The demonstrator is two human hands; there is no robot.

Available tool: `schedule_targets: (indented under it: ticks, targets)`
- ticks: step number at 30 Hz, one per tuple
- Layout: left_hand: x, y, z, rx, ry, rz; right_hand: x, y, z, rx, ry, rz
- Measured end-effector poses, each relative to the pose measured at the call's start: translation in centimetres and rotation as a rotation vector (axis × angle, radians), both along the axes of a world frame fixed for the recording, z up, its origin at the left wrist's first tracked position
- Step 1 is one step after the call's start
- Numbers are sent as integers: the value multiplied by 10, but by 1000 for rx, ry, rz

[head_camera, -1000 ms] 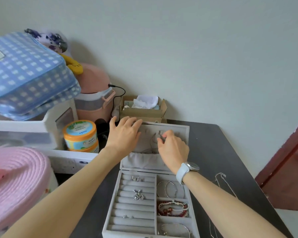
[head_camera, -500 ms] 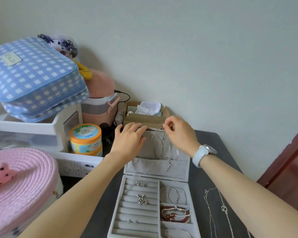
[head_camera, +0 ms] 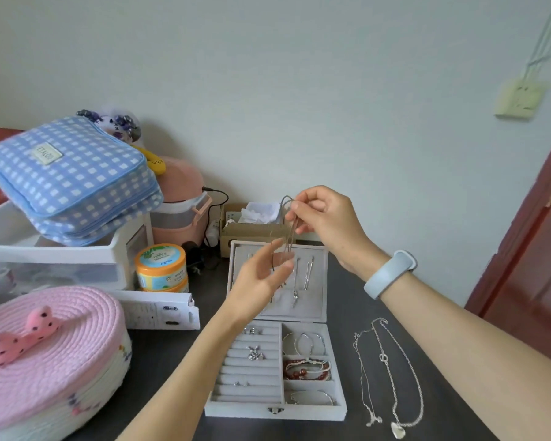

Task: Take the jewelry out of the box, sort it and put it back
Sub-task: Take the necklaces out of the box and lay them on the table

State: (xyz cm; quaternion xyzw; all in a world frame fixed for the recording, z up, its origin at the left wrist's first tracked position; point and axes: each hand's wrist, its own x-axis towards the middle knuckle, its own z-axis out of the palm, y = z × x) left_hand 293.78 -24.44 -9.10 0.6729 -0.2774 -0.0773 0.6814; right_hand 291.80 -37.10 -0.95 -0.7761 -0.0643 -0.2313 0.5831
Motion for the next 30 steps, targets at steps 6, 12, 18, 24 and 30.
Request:
schedule_targets:
  ticks: [6, 12, 18, 24, 30]
  targets:
    - [-74, -8, -16, -89, 208, -159, -60, -30, -22, 293, 64, -59]
    - [-132, -46, -58, -20, 452, -198, -123, -93, -82, 312, 228, -297]
    - [-176, -105, -93, 198, 540, -206, -160, -163, -131, 210, 394, -548]
    - [-183, -157, -121, 512, 130, -184, -157, -212, -166, -8, 501, -579]
    - [-171, -180, -136, 774, -347, -159, -127, -241, -187, -89, 599, -504]
